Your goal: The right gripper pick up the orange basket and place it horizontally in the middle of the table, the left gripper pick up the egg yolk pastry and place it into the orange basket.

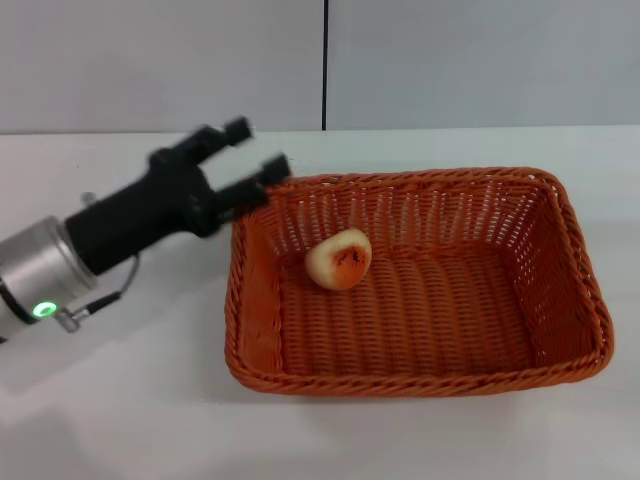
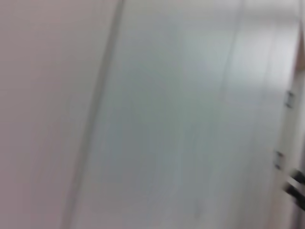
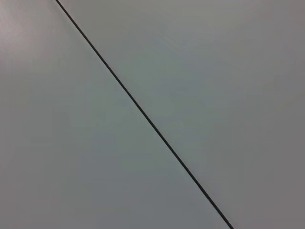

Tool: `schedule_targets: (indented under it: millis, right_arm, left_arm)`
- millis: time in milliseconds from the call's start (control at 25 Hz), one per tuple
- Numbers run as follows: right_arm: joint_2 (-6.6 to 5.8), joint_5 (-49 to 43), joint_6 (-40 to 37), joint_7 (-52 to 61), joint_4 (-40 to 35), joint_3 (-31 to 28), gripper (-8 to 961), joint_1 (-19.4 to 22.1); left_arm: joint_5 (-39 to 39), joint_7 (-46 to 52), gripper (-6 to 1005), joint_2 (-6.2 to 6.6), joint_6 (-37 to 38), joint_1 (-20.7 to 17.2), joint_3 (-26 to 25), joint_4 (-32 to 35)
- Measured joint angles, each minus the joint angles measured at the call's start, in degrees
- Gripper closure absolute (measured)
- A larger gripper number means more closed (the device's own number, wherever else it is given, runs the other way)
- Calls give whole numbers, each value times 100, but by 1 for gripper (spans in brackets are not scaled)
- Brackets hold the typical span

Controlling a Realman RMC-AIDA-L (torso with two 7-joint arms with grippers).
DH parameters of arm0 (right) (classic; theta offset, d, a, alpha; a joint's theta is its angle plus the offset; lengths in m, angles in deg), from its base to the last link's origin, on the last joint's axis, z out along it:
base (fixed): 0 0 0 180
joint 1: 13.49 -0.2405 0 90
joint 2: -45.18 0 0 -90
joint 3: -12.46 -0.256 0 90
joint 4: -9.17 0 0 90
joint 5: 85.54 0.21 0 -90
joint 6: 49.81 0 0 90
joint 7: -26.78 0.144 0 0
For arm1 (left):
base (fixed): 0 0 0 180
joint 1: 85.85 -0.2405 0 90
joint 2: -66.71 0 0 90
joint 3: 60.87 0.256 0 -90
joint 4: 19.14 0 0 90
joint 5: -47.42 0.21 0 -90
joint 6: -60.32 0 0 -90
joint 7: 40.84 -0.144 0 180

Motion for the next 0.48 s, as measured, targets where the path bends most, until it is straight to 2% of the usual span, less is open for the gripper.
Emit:
schedule_targets:
  millis: [120,200,240,280,480]
  right_arm:
    - [0,-1,0,1,0,0,345,12]
    - [0,-4,-8,3,0,-12,345,31]
    - [0,-4,-8,3,0,-12,345,31]
    - [0,-5,-10,4,0,-22,345,36]
    - [5,10,-20,2,0,-49,345,50]
  left_arm:
    - [-453,-190,211,6,-4,-190,-58,-5]
    - [-1330,-621,206,-11,-48,-517,-336,76]
    - [-1330,-621,203,-11,-48,-517,-336,76]
    - [-1846,-899,200,-22,-89,-677,-561,223]
    - [-2703,-1367,186,-24,-195,-859,-962,607]
